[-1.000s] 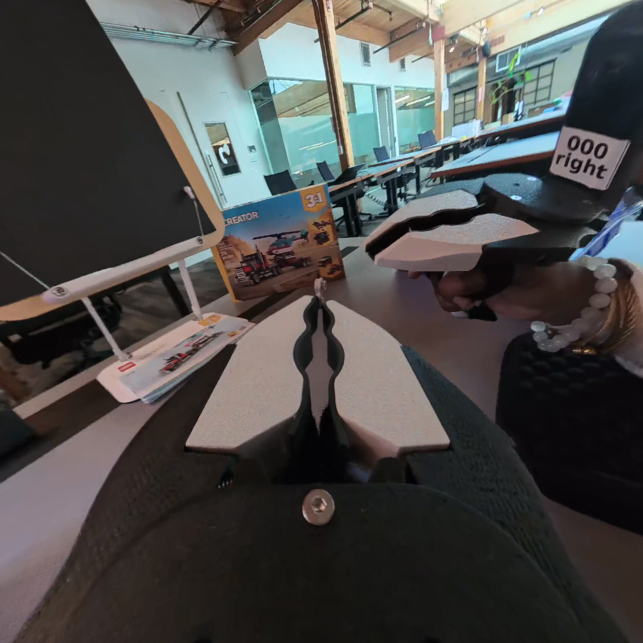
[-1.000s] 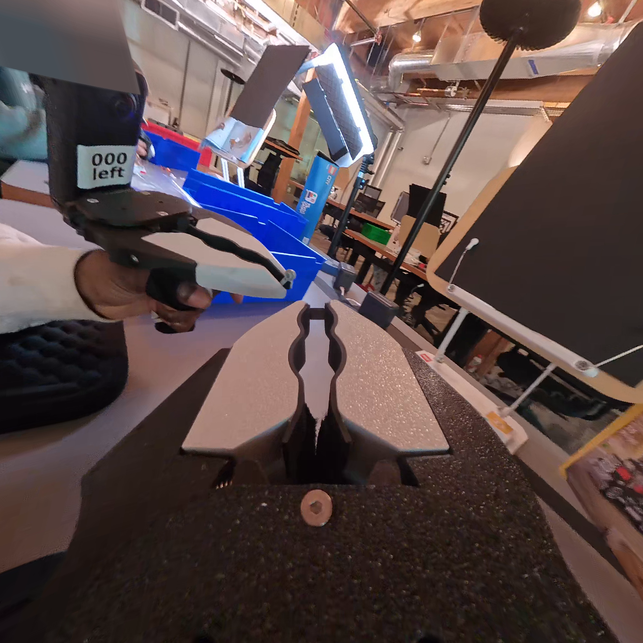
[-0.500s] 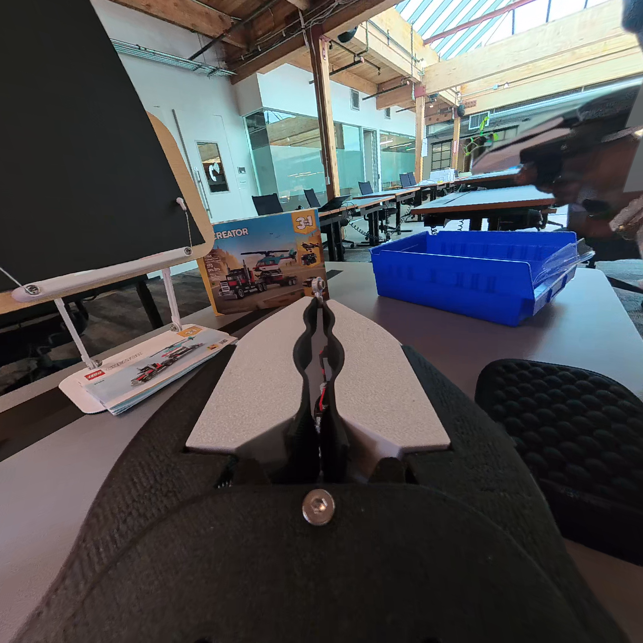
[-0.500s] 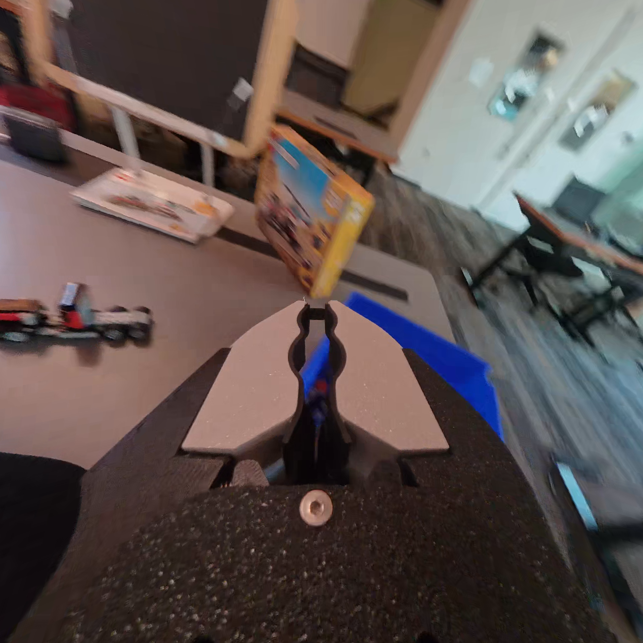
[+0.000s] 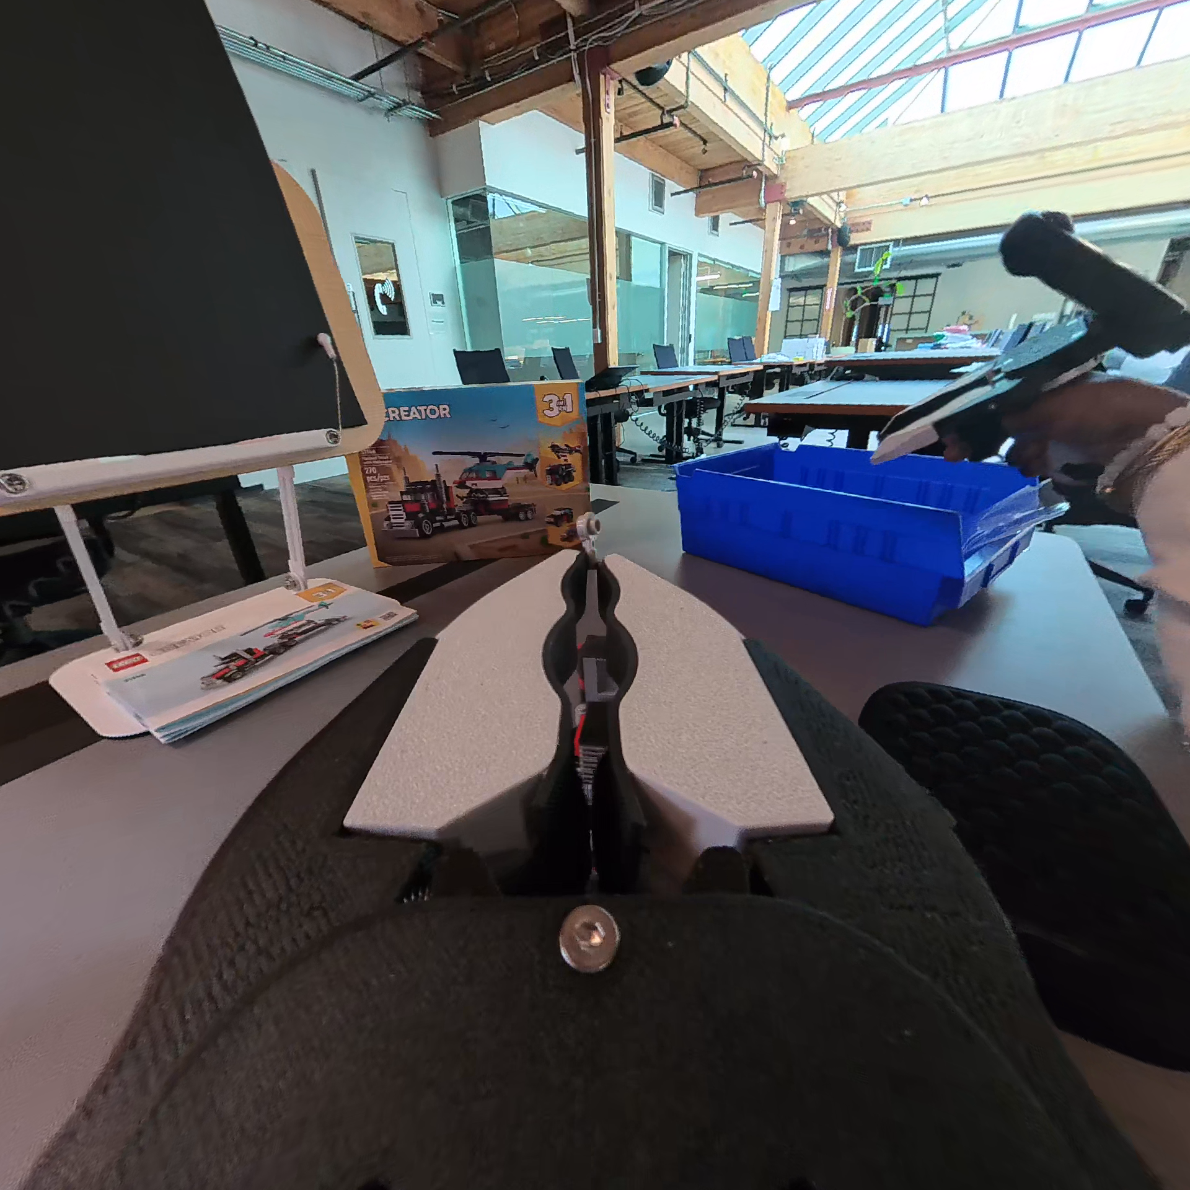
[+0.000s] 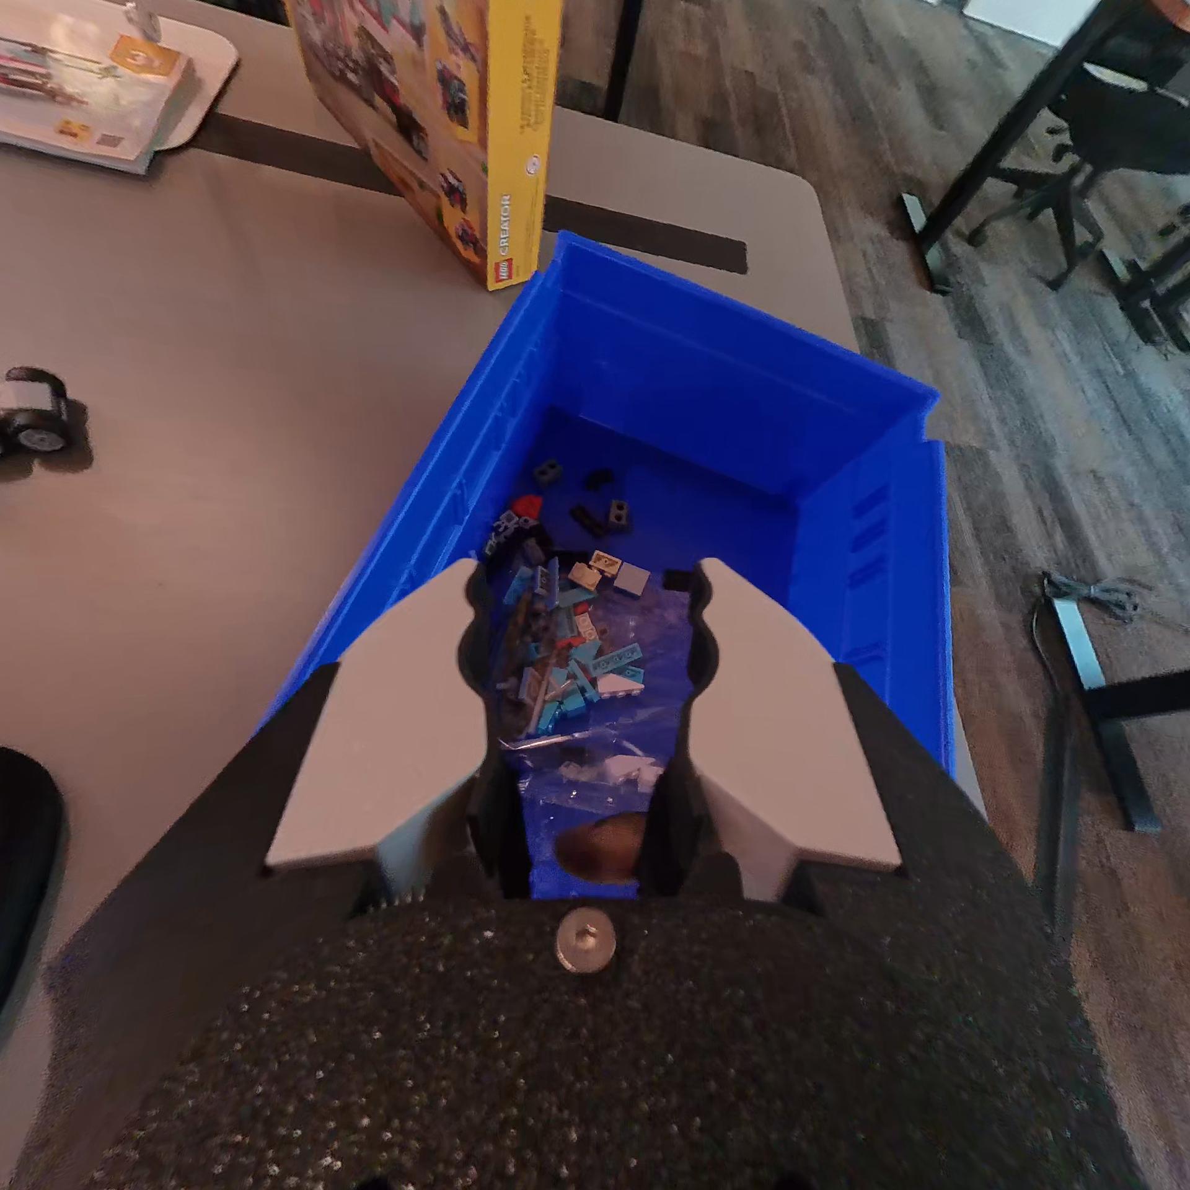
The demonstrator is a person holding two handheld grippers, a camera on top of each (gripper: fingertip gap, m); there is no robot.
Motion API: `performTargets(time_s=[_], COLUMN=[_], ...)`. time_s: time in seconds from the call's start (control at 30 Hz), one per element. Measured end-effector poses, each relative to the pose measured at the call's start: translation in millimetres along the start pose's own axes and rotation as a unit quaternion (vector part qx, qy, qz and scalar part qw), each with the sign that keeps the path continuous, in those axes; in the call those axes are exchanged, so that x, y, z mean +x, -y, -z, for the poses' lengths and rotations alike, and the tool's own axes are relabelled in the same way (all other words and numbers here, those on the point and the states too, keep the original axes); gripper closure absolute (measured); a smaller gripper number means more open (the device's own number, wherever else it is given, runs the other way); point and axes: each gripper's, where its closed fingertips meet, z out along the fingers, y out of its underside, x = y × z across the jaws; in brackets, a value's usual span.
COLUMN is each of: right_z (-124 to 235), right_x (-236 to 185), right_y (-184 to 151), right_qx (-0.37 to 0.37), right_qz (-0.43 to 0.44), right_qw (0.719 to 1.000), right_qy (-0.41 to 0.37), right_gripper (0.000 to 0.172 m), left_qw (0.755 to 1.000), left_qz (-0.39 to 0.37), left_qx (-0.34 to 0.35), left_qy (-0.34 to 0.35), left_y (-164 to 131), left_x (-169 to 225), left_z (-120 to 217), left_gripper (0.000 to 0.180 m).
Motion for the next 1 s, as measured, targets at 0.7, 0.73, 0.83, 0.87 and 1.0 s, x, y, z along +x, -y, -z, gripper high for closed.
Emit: performTargets(time_s=[0.7,0.73,0.83,0.87,1.0], right_z=[1.3,8.8,48.7,67.2,131.4], right_x=[-3.9,-5.7,-52.4,-80.2,-209.5], right_y=[17.5,30.8,84.0,100.5,121.9], right_qx=[0.088,0.119,0.261,0.314,0.442], right_qz=[0.061,0.044,0.053,0.076,0.231], right_qw=[0.994,0.992,0.960,0.936,0.798], right_qy=[0.014,0.010,0.091,0.142,0.340], right_gripper=[0.055,0.067,0.113,0.128,0.148], left_qw=[1.000,1.000,0.996,0.990,0.956], left_qz=[0.000,0.006,0.059,0.090,0.211], left_qx=[-0.011,-0.011,-0.012,-0.019,-0.031], left_qy=[-0.005,-0.013,-0.073,-0.104,-0.202], left_y=[-4.1,-4.5,-6.4,-8.5,-12.0], left_x=[0.2,2.2,15.4,22.2,41.8], left_z=[-1.0,-1.4,-3.2,-3.8,-2.9], left_gripper=[0.177,0.178,0.177,0.177,0.178])
